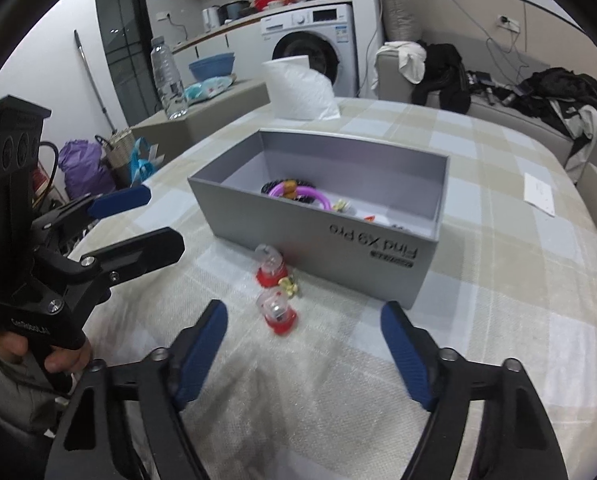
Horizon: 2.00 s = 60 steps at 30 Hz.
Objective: Organize jewelry
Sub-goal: 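Reach the right tool to a red-based clear charm and close on it, then grasp the other red-based clear charm with the left tool while the right tool holds its charm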
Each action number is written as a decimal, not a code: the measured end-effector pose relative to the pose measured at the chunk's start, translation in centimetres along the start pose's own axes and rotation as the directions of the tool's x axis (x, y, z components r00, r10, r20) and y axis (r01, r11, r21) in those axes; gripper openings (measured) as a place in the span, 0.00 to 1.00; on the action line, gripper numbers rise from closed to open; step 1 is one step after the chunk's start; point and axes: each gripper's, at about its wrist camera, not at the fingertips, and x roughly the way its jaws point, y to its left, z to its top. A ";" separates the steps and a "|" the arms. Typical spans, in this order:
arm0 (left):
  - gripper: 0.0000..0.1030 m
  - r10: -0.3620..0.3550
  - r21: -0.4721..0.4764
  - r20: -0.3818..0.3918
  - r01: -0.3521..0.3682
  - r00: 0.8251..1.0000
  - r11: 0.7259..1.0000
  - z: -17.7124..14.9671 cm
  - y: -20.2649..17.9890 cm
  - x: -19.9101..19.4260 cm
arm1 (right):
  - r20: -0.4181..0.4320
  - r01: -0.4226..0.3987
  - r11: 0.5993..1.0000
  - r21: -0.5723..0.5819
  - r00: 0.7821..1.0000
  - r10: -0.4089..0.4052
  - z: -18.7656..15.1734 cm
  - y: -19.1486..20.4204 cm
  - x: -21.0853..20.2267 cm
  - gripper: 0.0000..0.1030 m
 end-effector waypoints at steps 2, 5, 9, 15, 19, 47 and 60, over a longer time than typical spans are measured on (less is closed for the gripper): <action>0.99 0.000 0.001 -0.001 0.000 1.000 1.000 -0.1 0.1 0.0 | -0.012 -0.017 1.000 -0.001 1.000 0.017 -0.1 0.1 0.4 0.59; 0.99 -0.013 -0.013 -0.003 0.013 1.000 1.000 -0.2 0.3 0.0 | -0.028 -0.030 1.000 -0.004 0.999 0.029 -0.3 0.4 1.0 0.48; 0.99 -0.016 -0.022 -0.011 0.015 1.000 1.000 -0.2 0.5 0.1 | -0.046 -0.044 0.999 -0.019 0.998 0.043 -0.3 1.0 1.5 0.37; 0.99 -0.020 -0.024 -0.020 0.019 1.000 1.000 -0.3 0.4 0.3 | -0.060 -0.051 0.998 -0.023 0.997 0.050 -0.3 1.3 2.1 0.28; 0.99 -0.024 -0.028 -0.027 0.023 0.999 0.999 -0.4 0.4 0.4 | -0.060 -0.050 0.999 -0.020 0.997 0.048 -0.2 1.2 2.4 0.22; 0.99 -0.072 0.062 -0.102 0.079 0.992 0.995 0.0 -2.0 1.8 | 0.118 -0.096 0.991 0.090 0.989 0.085 -1.0 -2.2 -1.4 0.15; 0.99 -0.085 0.043 -0.098 0.089 0.992 0.995 -0.4 -1.9 1.6 | 0.113 -0.078 0.994 0.081 0.991 0.068 -1.0 -2.0 -1.1 0.15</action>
